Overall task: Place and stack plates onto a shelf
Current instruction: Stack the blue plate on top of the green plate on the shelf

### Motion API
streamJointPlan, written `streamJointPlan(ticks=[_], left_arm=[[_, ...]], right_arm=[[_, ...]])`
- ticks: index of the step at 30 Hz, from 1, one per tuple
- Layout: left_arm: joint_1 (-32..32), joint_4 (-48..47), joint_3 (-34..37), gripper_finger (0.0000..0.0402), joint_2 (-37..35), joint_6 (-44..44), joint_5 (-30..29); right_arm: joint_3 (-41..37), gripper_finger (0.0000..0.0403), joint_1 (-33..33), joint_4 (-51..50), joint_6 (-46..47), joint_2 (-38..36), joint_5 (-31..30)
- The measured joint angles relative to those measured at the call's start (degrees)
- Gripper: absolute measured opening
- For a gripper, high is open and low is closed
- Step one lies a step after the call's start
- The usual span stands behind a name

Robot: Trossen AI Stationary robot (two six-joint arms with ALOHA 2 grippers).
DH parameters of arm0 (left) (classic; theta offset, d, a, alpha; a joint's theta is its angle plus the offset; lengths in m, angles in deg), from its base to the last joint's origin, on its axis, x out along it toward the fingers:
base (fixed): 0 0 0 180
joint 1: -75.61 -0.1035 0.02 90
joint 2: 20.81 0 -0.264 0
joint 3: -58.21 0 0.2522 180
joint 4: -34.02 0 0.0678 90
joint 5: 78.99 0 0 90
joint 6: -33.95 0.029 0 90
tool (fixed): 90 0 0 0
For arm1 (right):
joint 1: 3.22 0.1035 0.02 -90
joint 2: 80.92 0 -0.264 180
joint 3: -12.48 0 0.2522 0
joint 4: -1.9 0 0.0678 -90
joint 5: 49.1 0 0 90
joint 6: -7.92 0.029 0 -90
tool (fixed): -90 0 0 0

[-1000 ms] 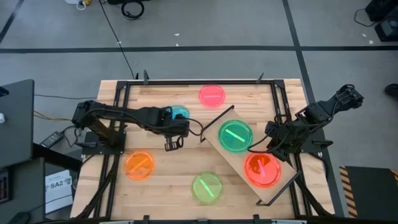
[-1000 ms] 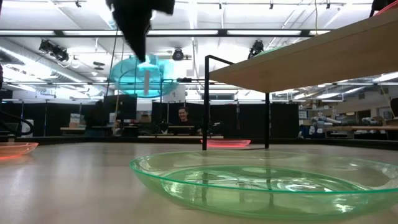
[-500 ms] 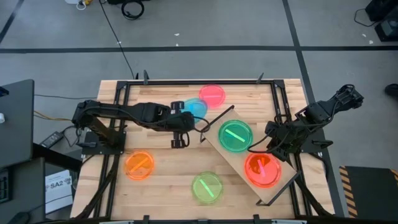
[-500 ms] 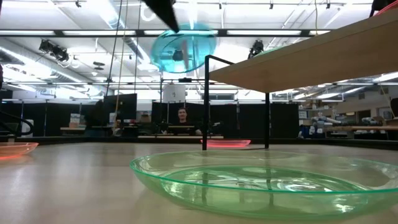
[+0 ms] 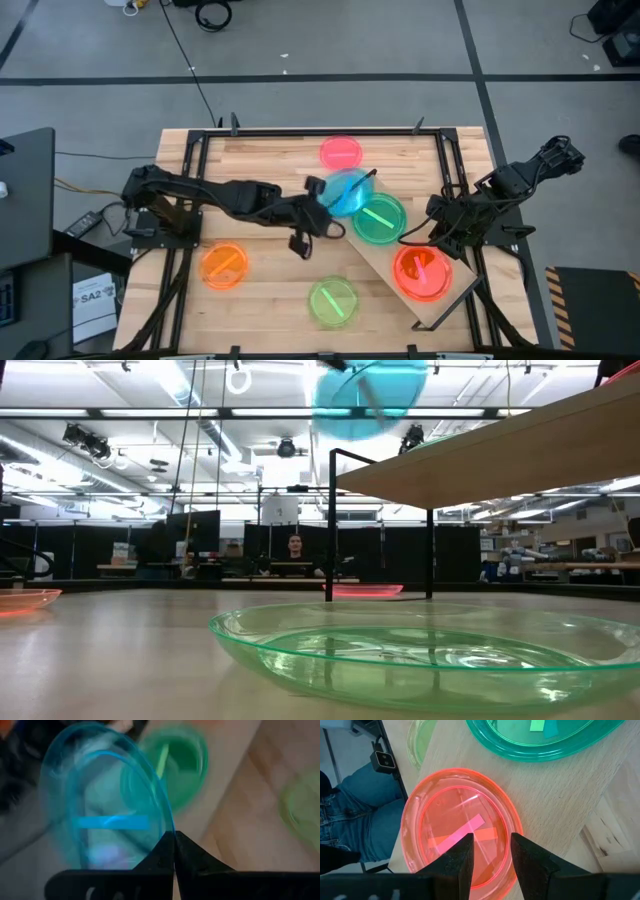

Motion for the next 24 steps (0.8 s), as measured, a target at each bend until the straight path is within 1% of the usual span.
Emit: streamJointPlan(ticks=[8,11,20,24], left_arm=[[2.4,6.8,0.0,0.0004,3.8,14.0,0.6],[2.7,8.1,0.1,0.0004,5.6,18.7,0.8],[2.2,13.4,0.0,0.0004,11.5,29.6,1.1],[1.6,15.2,0.1,0.0004,13.6,32.5,1.2]], right_arm=[[0.0,0.0135,0.0,0.5,0.0,0.0,-0.3],[0.0,0.0135,0.0,0.9,0.0,0.1,-0.4],[0.0,0.0135,0.0,1.8,-3.0,0.6,-0.4],[0.0,0.0135,0.0,1.8,-3.0,0.7,-0.4]])
